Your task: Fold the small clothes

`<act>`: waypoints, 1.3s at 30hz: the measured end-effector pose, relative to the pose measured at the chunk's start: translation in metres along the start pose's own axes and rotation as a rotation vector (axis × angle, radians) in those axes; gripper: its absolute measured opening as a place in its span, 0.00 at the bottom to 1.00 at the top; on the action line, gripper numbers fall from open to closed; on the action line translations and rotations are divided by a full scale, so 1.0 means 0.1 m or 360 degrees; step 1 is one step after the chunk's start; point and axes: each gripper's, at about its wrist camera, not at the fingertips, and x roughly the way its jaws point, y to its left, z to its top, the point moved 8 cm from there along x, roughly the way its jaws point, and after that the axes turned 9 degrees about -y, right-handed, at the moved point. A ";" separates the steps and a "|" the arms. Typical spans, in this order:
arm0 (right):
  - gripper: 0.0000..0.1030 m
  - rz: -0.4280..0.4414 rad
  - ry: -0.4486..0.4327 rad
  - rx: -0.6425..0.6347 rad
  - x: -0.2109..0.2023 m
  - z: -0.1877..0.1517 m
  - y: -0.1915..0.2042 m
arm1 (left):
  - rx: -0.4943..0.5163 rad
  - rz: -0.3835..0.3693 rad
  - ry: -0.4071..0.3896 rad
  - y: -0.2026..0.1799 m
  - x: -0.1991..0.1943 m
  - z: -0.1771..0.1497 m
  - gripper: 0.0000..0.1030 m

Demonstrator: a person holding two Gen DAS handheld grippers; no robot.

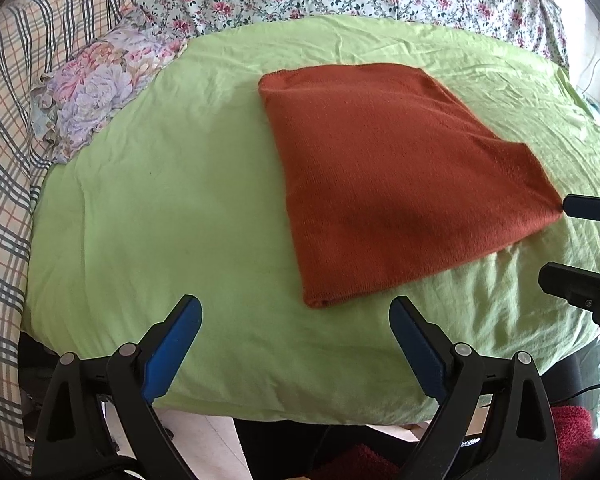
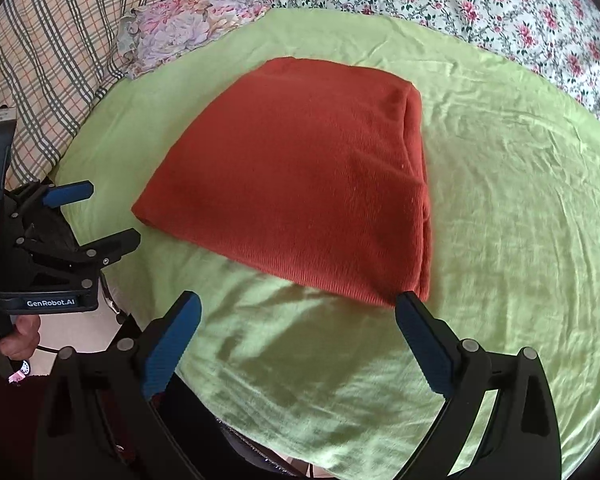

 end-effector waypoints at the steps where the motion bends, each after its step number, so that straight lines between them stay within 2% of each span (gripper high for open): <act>1: 0.95 -0.0001 -0.0002 -0.0005 0.00 0.02 0.00 | -0.0003 -0.0001 -0.0004 0.00 0.00 0.03 0.93; 22: 0.96 0.0002 -0.0006 0.0053 0.17 0.42 -0.14 | -0.0113 -0.0055 -0.0044 0.02 0.13 0.45 0.94; 39: 0.96 0.0001 0.0024 0.0091 0.31 0.45 -0.27 | -0.0118 -0.0050 -0.0010 -0.05 0.24 0.49 0.94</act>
